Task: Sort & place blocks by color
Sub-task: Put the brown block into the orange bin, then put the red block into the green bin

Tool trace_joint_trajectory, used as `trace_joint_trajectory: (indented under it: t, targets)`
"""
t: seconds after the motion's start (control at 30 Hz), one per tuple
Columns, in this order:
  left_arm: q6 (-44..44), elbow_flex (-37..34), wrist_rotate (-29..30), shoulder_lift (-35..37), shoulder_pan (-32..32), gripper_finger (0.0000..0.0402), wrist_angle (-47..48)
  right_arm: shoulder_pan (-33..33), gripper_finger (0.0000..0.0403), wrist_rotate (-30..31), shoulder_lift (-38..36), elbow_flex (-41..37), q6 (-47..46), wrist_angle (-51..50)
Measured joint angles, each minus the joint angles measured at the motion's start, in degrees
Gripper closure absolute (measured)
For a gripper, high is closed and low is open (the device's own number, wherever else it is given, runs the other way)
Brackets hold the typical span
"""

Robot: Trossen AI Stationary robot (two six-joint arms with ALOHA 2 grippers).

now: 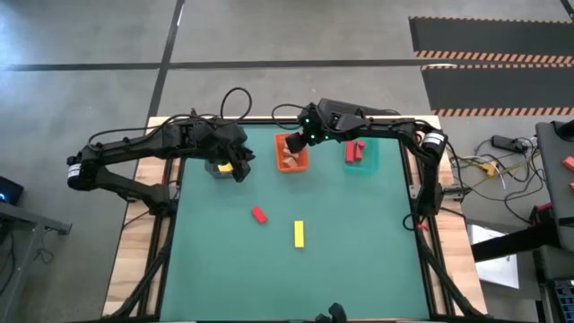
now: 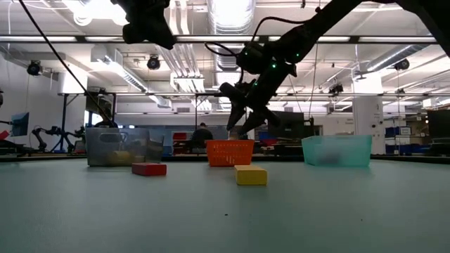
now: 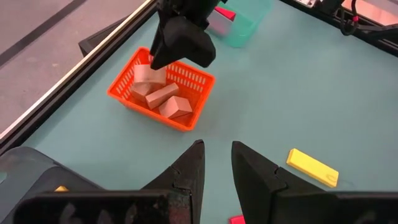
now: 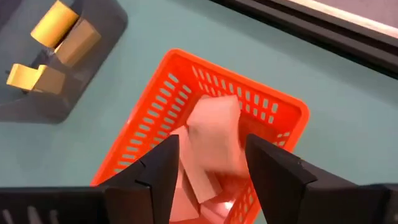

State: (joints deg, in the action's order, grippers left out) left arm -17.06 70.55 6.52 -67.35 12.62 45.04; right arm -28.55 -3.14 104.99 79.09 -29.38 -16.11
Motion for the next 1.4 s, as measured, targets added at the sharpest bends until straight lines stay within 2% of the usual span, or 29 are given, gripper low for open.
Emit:
trace_joint_trajectory:
  t: [0.27, 0.5, 0.6, 0.97, 1.13, 1.2, 1.3, 1.4]
  targets:
    - [1.20, -0.05, 0.02, 0.00, 0.02, 0.0338, 0.02, 0.02, 0.0225, -0.21, -0.67, 0.25, -0.04, 0.06]
    - [0.86, -0.56, 0.00, 0.00, 0.00, 0.0338, 0.01, 1.28, 0.0224, -6.16, -2.43, 0.31, -2.24, -0.43]
    - [-0.76, -1.35, -0.02, 0.00, 0.00, 0.0338, -0.03, 2.81, 0.0226, -6.55, -3.98, 0.31, -2.98, -1.99]
    - [-12.04, -8.45, -2.81, -0.01, -1.33, 0.0338, -0.02, 8.84, 0.0238, -5.90, -11.85, 0.33, -3.22, -11.57]
    - [-12.38, -12.82, -6.90, 0.00, -4.34, 0.0338, -1.88, 11.12, 0.0238, -5.81, -14.84, 0.33, -4.07, -12.81]
    - [-8.42, -14.62, -9.13, -0.04, -5.87, 0.0338, -2.36, 12.13, 0.0240, -5.79, -16.03, 0.33, -4.09, -13.79]
    - [3.81, -16.70, -12.04, -0.04, -7.94, 0.0338, -2.59, 13.68, 0.0243, -5.80, -17.93, 0.32, -4.09, -15.38]
    - [15.73, -18.33, -12.50, -0.09, -9.68, 0.0338, -2.40, 15.21, 0.0247, -5.79, -19.91, 0.31, -4.11, -17.21]
